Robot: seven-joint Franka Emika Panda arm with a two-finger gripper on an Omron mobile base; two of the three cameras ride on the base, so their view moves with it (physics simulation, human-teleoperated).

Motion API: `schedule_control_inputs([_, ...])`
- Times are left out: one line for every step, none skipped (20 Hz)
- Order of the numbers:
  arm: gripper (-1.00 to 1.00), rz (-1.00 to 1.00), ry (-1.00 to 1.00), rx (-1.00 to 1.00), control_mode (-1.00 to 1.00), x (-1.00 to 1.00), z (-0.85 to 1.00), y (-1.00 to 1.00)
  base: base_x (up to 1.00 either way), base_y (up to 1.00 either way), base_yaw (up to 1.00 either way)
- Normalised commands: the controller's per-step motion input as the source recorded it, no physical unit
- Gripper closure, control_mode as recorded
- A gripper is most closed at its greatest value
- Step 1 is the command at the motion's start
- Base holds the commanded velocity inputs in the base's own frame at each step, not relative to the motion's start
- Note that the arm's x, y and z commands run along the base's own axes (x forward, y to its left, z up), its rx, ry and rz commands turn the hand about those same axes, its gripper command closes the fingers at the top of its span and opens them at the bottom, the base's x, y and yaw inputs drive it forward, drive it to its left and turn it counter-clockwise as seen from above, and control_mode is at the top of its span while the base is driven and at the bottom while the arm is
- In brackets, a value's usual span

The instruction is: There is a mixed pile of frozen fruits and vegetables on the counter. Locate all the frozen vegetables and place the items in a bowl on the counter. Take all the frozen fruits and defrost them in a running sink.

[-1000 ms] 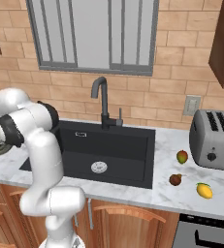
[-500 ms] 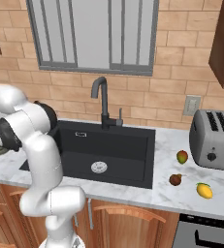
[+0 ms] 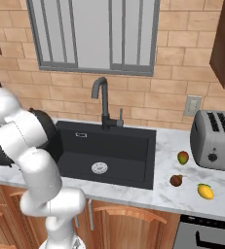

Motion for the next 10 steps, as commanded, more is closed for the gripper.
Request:
schedule_control_inputs([-1.0,-0.11,0.0,0.0,-1.0,-0.1,-0.04,-0.73,0.0,0.0,0.0])
schedule_control_inputs([-1.0,-0.13,0.0,0.0,-1.0,-0.03,0.0,-0.73,0.0,0.0,0.0])
schedule_control_inputs([-1.0,-0.14,0.0,0.0,-1.0,0.0,0.0,-0.8,0.0,0.0,0.0])
schedule_control_inputs([-1.0,-0.14,0.01,0.0,-1.0,0.0,0.0,-0.79,0.0,0.0,0.0])
schedule_control_inputs([-1.0,-0.15,0.04,0.0,-1.0,0.0,0.0,-0.8,0.0,0.0,0.0])
schedule_control_inputs([-1.0,-0.15,0.07,0.0,-1.0,0.0,0.0,-0.8,0.0,0.0,0.0])
schedule_control_inputs([-1.0,-0.16,0.1,0.0,-1.0,0.02,0.0,-0.84,0.0,0.0,0.0])
schedule_control_inputs([-1.0,-0.15,0.11,0.0,-1.0,0.03,0.0,-0.79,0.0,0.0,0.0])
schedule_control_inputs([-1.0,-0.07,0.04,0.0,-1.0,0.0,0.0,-0.7,0.0,0.0,0.0])
schedule_control_inputs([-1.0,-0.02,0.02,0.0,-1.0,0.01,0.0,-0.77,0.0,0.0,0.0])
